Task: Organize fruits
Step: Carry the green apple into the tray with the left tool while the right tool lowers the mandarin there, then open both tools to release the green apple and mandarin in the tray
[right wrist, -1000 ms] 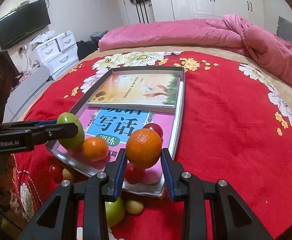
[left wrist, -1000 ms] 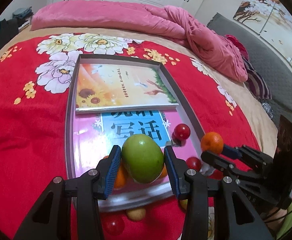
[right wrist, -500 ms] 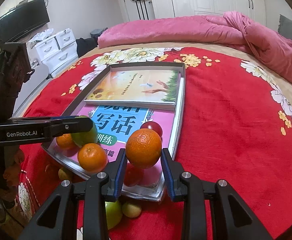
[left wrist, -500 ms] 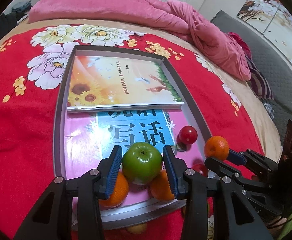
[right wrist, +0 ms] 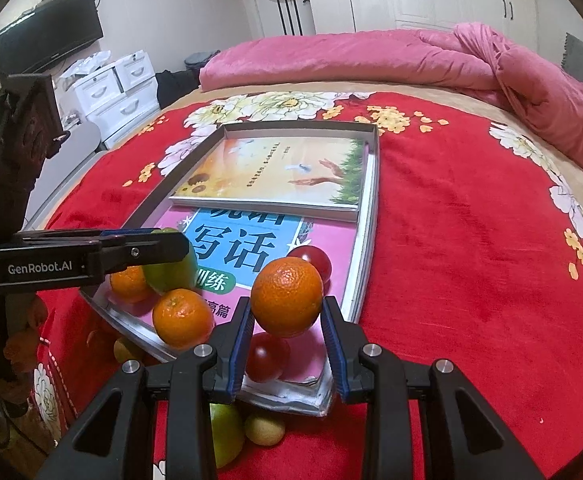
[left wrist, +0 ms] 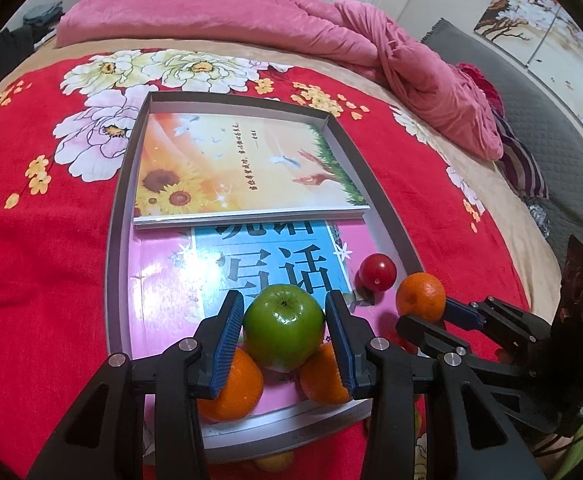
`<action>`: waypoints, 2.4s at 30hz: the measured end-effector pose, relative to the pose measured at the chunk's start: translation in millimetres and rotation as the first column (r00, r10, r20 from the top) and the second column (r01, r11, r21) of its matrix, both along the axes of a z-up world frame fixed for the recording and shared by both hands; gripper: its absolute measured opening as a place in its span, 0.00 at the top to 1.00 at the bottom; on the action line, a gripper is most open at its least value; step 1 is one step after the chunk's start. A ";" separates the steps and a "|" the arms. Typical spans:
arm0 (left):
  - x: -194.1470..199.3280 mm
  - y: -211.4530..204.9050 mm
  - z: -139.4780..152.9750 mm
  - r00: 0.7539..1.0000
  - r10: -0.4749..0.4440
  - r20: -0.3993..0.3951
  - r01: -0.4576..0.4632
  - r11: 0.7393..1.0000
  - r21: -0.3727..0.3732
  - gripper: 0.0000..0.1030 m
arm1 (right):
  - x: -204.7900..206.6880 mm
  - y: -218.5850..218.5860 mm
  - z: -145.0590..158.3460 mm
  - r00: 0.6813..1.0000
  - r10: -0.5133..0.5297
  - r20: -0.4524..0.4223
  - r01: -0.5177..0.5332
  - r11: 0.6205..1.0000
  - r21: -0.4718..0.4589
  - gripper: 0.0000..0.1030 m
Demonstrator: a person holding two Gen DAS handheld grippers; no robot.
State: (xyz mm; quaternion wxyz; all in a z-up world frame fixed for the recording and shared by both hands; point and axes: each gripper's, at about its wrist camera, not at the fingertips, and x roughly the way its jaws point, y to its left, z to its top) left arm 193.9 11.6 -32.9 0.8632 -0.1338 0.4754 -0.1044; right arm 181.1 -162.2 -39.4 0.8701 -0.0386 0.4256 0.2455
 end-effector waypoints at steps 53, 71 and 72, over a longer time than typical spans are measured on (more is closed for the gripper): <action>-5.3 -1.7 -3.1 1.000 -0.011 -0.017 0.012 1.000 0.016 0.53 | -21.2 -3.6 17.2 0.995 -0.009 0.095 0.009 1.000 0.007 0.39; -10.6 -5.4 3.8 1.000 -0.022 -0.002 0.022 0.999 0.030 0.41 | -22.8 -6.0 20.4 0.993 -0.017 0.113 0.015 1.000 0.018 0.33; -11.3 -5.3 4.5 1.000 -0.021 -0.001 0.021 0.999 0.030 0.40 | -22.9 -6.1 21.1 0.993 -0.018 0.115 0.015 1.000 0.020 0.32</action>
